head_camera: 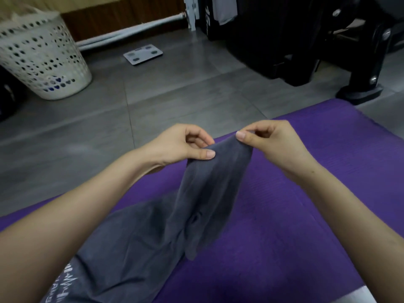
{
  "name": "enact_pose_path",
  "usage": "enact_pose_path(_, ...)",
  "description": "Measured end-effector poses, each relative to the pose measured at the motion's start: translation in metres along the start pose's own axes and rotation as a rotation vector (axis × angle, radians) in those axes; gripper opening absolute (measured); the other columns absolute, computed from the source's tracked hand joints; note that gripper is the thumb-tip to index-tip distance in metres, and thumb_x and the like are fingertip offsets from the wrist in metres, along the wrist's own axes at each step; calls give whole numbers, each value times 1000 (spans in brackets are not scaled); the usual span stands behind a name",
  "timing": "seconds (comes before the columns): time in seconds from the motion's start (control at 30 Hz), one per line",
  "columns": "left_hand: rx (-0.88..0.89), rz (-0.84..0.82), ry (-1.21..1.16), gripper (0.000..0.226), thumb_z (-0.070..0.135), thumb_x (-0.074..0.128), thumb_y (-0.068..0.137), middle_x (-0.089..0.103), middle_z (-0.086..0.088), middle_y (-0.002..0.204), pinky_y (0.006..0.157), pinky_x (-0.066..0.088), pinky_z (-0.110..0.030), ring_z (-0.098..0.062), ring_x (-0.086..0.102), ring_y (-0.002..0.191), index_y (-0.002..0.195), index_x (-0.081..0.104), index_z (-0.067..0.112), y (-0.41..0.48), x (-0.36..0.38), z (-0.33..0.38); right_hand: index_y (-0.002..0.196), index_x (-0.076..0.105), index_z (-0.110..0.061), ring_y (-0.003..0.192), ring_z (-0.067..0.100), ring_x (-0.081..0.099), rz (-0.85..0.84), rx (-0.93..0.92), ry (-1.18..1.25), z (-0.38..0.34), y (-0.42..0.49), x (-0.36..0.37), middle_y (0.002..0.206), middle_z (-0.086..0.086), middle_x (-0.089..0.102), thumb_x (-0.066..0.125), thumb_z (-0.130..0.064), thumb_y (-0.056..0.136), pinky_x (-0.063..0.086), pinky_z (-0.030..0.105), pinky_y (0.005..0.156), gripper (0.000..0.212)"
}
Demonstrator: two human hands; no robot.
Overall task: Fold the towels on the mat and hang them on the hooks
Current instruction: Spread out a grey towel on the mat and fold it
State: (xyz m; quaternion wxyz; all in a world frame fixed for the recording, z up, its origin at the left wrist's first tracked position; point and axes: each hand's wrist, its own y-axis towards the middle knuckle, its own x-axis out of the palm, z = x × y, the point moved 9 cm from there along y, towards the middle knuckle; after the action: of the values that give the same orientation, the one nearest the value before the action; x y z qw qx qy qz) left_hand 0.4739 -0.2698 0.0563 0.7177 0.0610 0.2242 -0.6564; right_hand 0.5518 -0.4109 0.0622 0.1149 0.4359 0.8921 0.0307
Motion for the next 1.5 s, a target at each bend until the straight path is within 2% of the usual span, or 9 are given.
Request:
enact_pose_path(0.3, -141, 171, 183, 9, 15, 75, 75, 62, 1, 66, 56, 42, -9, 3, 53, 52, 74, 65, 15, -3, -53, -27, 85, 72, -7, 53, -2, 51, 183, 34, -299, -10, 55, -82, 66, 1, 65, 73, -22, 80, 45, 15, 52, 15)
enact_pose_path(0.4, -6, 390, 308, 14, 18, 73, 78, 57, 2, 66, 49, 35, -9, 5, 46, 47, 70, 62, 20, 17, -99, 30, 92, 69, -1, 48, -1, 50, 225, 4, -237, -46, 100, -96, 64, 0, 55, 69, -18, 84, 52, 20, 48, 18)
enact_pose_path(0.57, 251, 546, 589, 16, 33, 70, 80, 59, 7, 71, 64, 41, -25, -9, 53, 65, 72, 58, 27, 15, -116, 136, 79, 63, -22, 70, 1, 62, 300, -241, -170, -130, 89, -145, 74, -6, 62, 63, -10, 88, 57, 21, 71, 15)
enact_pose_path(0.8, 267, 78, 609, 14, 27, 71, 80, 60, 3, 73, 66, 39, -26, -12, 55, 70, 80, 65, 15, 20, 66, 70, 79, 63, -15, 64, -15, 55, 198, 31, -512, 31, -15, -205, 67, -29, 64, 68, -2, 82, 39, 2, 67, 14)
enact_pose_path(0.97, 51, -307, 510, 17, 17, 63, 85, 69, -8, 97, 76, 44, -24, -20, 62, 90, 100, 67, 9, 0, 231, -57, 64, 57, -25, 67, 2, 59, 1, 337, -793, 168, -94, -225, 71, 4, 64, 66, 7, 78, 38, 10, 63, 35)
enact_pose_path(1.07, 21, -559, 556, 31, 18, 58, 88, 62, -8, 118, 90, 41, -25, -20, 56, 107, 118, 61, 12, -28, 287, -105, 84, 70, -15, 96, 28, 63, -272, 460, -1076, 219, -124, -209, 93, 9, 69, 62, 1, 79, 39, 24, 74, 19)
enact_pose_path(1.17, 49, -457, 611, 29, 19, 57, 88, 62, -7, 117, 95, 40, -28, -21, 55, 108, 116, 63, 14, -27, 263, -125, 112, 68, -14, 111, 30, 56, -279, 404, -1218, 222, -124, -170, 116, 8, 66, 59, -3, 78, 42, 32, 95, 37)
enact_pose_path(1.3, 77, -158, 896, 25, 22, 57, 87, 62, -4, 113, 93, 39, -31, -24, 53, 107, 111, 64, 18, -21, 172, -156, 93, 74, -13, 93, 31, 65, -256, 147, -979, 202, -118, -64, 97, 9, 72, 72, -18, 76, 46, 40, 90, 18)
enact_pose_path(1.5, -156, 37, 1191, 39, 30, 54, 90, 54, -4, 129, 98, 33, -32, -27, 46, 118, 127, 54, 20, -41, 53, -220, 83, 73, -25, 78, 24, 61, -378, -13, -938, 202, -127, 81, 83, -4, 70, 56, -50, 75, 43, 33, 70, 31)
